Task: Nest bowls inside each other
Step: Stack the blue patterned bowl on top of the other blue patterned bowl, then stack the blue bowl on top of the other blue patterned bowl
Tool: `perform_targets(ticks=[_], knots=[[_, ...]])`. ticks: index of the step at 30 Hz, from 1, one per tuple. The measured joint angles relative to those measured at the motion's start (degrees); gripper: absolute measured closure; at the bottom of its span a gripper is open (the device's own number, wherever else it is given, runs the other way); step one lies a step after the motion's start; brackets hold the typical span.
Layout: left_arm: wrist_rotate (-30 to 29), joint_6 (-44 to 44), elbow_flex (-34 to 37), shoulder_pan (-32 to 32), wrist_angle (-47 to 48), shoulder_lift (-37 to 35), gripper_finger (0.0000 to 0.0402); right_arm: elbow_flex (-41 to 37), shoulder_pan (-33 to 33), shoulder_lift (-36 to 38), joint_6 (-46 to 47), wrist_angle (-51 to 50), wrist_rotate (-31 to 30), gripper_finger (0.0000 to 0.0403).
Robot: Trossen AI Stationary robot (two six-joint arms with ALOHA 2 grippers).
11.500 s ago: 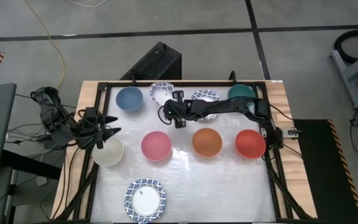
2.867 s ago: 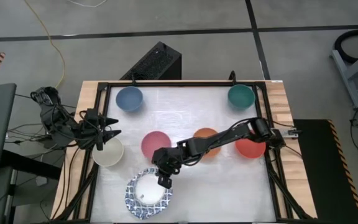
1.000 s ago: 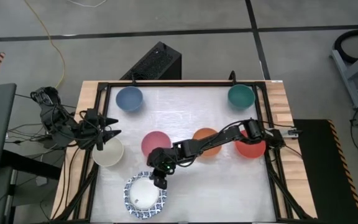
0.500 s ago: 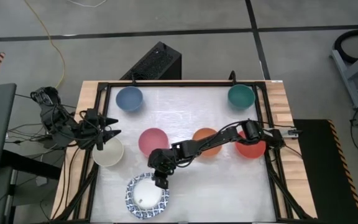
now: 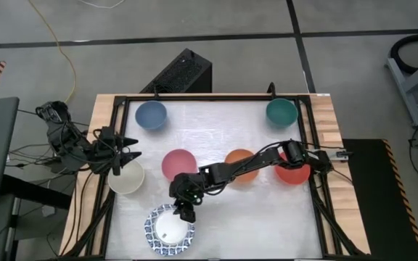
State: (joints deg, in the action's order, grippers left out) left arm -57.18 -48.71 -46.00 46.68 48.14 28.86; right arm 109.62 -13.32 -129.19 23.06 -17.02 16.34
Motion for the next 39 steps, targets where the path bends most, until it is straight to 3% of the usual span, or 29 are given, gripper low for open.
perform_targets(ticks=[5,11,17,22,27,33,39], knots=[[0.4,-0.3,0.0,0.0,0.0,0.0,0.0127,1.1,0.3,0.0,-1.0,-3.3,-2.1,0.0223],[0.4,2.0,0.0,0.0,0.1,0.0,0.0127,5.5,1.1,1.0,-6.7,-10.2,-12.1,0.024],[-0.4,1.6,0.0,-0.2,2.1,1.3,0.0127,14.2,1.8,1.1,-9.5,-27.4,-16.6,0.025],[1.7,0.8,0.0,-4.3,5.7,7.0,0.0127,25.7,2.2,1.5,-10.2,-42.2,-18.2,0.0251],[8.2,0.9,-0.3,-12.9,5.7,13.9,0.0127,23.1,1.5,9.5,-11.0,-46.4,-25.7,0.0252],[12.6,1.9,-1.9,-28.7,7.0,19.8,0.0127,23.3,0.9,16.5,-10.7,-49.9,-36.4,0.0253],[23.1,17.3,-4.6,-46.2,4.3,23.0,0.0127,23.2,-0.3,19.3,-11.5,-51.0,-37.6,0.0253]])
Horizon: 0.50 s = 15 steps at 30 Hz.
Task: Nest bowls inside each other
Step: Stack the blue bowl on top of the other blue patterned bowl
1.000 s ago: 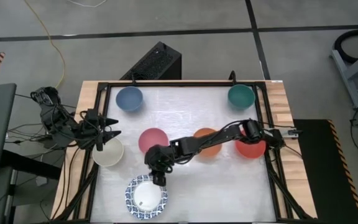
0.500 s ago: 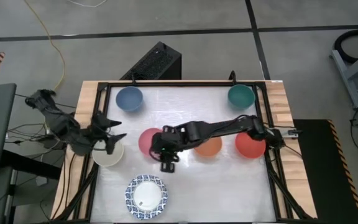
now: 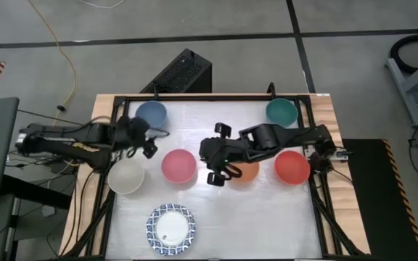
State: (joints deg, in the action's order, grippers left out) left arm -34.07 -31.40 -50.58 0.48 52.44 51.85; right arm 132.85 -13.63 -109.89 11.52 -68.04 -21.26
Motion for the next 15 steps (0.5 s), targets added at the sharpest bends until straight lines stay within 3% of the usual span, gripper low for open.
perform_targets(ticks=[10,15], knots=[[21.6,26.3,-8.9,-24.7,-0.8,10.1,0.0127,-0.1,-0.2,0.0,-1.5,-4.5,-0.2,0.0253],[25.1,36.2,-9.3,-30.3,-0.4,17.3,0.0127,-0.1,-0.1,0.0,-0.7,-8.0,-2.0,0.0253]])
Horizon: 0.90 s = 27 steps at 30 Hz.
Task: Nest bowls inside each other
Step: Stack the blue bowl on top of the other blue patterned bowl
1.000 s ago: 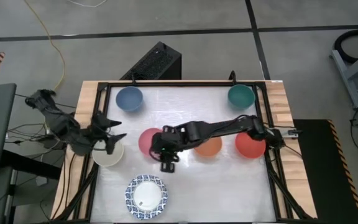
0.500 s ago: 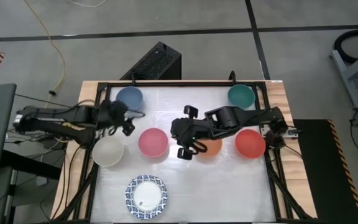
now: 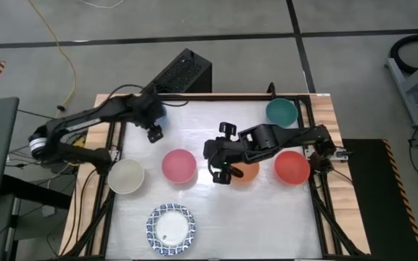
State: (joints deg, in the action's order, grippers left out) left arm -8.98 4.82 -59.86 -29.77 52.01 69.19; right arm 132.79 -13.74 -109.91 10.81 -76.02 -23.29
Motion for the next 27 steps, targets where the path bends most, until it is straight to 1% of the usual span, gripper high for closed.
perform_targets(ticks=[4,8,13,21,24,27], knots=[[-0.6,3.2,0.0,-2.9,0.1,6.6,0.0127,0.0,0.0,0.0,0.5,-3.2,-1.9,0.0253],[-2.7,6.3,0.0,-5.2,-0.8,12.1,0.0127,0.0,0.0,0.0,2.1,-5.3,-2.8,0.0253],[-1.5,7.7,0.0,-8.0,-3.0,16.6,0.0127,0.0,0.0,0.0,2.4,-6.5,-2.8,0.0253],[-2.3,10.5,0.0,-9.7,-4.8,22.6,0.0129,0.0,0.0,0.0,2.5,-8.2,-2.8,0.0253],[-2.3,10.9,0.0,-9.7,-4.9,23.9,0.0151,0.0,0.0,0.0,2.7,-9.4,-2.8,0.0253],[-3.3,10.6,0.0,-9.5,-5.9,23.8,0.0207,0.0,0.0,0.0,2.8,-9.2,-2.8,0.0253]])
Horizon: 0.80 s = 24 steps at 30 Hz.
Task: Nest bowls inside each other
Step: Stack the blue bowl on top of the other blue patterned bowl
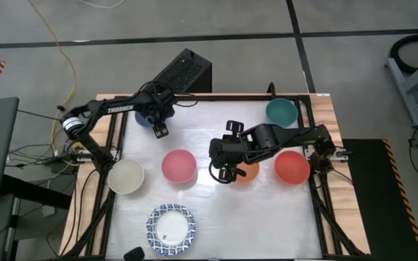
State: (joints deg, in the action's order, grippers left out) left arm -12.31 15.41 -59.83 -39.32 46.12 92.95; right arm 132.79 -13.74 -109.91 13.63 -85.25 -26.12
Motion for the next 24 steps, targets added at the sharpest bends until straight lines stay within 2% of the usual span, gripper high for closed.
perform_targets(ticks=[5,7,17,21,24], knots=[[-5.5,-2.4,0.0,0.1,-0.8,-1.0,0.0351,0.0,0.0,0.0,0.0,-0.7,-2.0,0.0253],[-6.2,-3.7,0.0,0.1,-0.7,-1.0,0.0387,0.0,0.0,0.0,0.0,-1.2,-3.3,0.0253],[-5.9,-5.1,0.0,4.8,-1.0,-3.3,0.0401,0.0,0.4,3.9,0.3,-2.2,-4.2,0.0253],[-6.0,-5.3,0.0,6.9,-1.0,-7.1,0.0401,0.0,0.3,6.0,-0.6,-3.2,-4.2,0.0253],[-4.5,-5.7,0.0,9.3,-0.9,-11.6,0.0401,0.0,-0.9,7.0,-4.8,-3.5,-3.2,0.0253]])
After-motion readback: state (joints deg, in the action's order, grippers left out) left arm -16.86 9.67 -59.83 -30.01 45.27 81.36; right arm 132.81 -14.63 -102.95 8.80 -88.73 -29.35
